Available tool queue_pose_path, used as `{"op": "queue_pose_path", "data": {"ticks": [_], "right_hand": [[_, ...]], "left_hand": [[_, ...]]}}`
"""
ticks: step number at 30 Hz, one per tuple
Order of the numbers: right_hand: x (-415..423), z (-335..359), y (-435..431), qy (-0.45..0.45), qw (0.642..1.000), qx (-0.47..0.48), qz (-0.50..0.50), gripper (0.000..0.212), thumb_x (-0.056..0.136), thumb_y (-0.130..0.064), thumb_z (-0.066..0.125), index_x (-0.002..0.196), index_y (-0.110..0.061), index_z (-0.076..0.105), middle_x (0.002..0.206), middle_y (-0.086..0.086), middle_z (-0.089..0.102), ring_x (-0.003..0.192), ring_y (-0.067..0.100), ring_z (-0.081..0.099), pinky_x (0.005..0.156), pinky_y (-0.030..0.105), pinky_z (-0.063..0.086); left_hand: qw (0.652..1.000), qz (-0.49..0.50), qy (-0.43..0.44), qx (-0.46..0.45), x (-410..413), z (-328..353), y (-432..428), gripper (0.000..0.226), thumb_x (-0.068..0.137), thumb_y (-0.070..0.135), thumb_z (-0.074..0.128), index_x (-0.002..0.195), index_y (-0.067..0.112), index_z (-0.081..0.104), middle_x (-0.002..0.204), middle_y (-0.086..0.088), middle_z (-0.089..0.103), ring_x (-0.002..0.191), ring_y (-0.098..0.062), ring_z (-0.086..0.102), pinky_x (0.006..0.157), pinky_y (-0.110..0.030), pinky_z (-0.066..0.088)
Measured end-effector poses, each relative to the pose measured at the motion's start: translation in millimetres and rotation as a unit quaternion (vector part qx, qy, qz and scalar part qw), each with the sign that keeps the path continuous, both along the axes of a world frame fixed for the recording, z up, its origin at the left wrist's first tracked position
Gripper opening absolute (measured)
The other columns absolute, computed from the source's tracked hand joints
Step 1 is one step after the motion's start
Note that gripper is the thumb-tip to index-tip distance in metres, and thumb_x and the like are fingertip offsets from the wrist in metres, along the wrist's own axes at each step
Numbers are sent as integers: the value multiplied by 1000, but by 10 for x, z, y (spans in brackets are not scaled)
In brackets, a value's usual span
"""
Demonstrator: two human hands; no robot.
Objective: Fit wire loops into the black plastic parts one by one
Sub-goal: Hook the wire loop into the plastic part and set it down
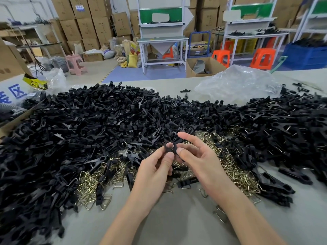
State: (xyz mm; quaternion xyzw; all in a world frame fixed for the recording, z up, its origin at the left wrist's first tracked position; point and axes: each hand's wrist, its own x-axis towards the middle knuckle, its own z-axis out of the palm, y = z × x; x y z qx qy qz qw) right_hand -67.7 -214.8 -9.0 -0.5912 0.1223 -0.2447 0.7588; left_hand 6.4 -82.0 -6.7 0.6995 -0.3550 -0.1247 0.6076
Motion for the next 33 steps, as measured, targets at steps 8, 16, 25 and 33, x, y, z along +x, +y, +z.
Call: {"op": "queue_pose_path", "data": {"ticks": [8,16,25,33], "right_hand": [[-13,18,0,3,1000,-1,2,28,95,0,64,111,-22,73,99,1,78,91,9,74,80,17,55],[-47,27,-9,19,999,-43,22,19,96,-10,66,104,-22,80,101,4,78,95,15,74,82,21,56],[-30,-15,-23,31,997,1,65,19,95,-18,69,114,-20,67,97,2,77,85,14,71,78,24,55],[-210,29,-190,175,833,-455,-262,19,101,-29,55,117,-31,65,113,-17,67,107,4,58,96,20,42]], "left_hand": [[999,-25,29,-11,19,-33,20,26,104,29,54,115,46,70,72,5,58,64,-9,48,63,-32,41],[995,-39,86,-37,42,-13,30,45,95,18,67,132,41,59,76,0,64,70,-10,65,68,-18,51],[1000,7,19,-18,-1,-68,11,29,95,23,68,103,49,62,77,2,74,71,-12,71,65,-17,51],[987,142,-75,-6,93,-91,39,16,92,43,66,104,51,58,72,23,62,54,0,48,55,-12,39]]}}
